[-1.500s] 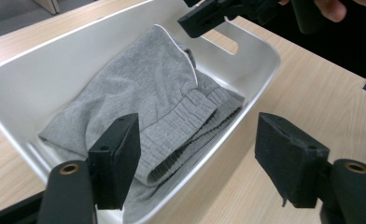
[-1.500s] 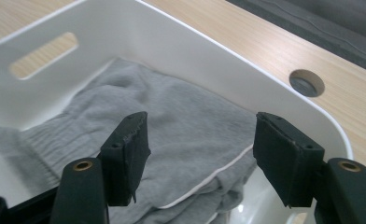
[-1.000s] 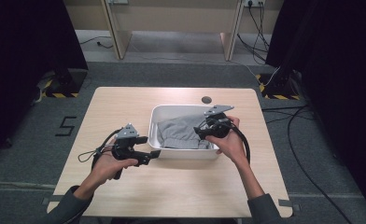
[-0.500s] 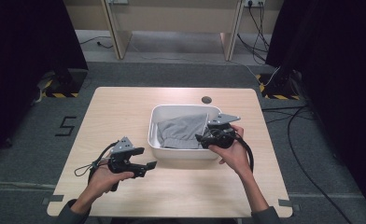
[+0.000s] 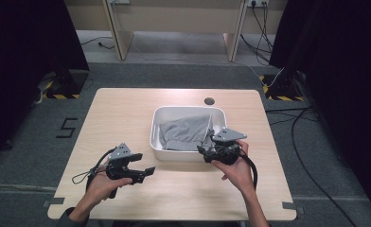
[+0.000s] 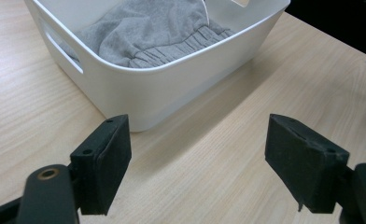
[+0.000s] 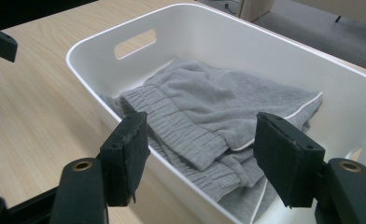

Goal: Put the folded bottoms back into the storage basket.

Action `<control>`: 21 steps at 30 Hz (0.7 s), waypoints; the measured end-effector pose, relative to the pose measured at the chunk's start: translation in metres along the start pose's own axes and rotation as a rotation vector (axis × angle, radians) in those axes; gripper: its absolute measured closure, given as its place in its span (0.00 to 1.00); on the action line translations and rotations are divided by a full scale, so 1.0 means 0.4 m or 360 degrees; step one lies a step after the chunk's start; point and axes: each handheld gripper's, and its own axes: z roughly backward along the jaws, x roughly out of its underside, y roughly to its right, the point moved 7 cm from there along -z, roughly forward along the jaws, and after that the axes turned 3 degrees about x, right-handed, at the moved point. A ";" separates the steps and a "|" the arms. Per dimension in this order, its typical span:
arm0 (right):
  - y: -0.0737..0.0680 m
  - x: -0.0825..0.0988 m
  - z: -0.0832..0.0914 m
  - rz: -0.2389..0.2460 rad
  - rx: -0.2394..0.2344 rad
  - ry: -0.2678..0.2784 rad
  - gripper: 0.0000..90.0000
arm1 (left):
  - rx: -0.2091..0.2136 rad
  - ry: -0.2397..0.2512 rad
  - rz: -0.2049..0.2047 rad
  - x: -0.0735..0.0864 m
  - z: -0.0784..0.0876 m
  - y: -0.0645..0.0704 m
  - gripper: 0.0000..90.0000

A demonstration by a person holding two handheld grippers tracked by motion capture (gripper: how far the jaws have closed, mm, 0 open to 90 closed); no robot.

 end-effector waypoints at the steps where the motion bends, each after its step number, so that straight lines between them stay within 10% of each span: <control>1: 0.000 0.000 0.000 0.0000 0.0000 0.0000 0.41 | 0.0002 -0.0001 0.0003 0.002 0.000 0.000 0.25; 21: -0.011 0.057 0.044 -0.0028 -0.0012 0.0010 0.41 | -0.0012 -0.0030 0.0010 0.043 -0.001 -0.015 0.23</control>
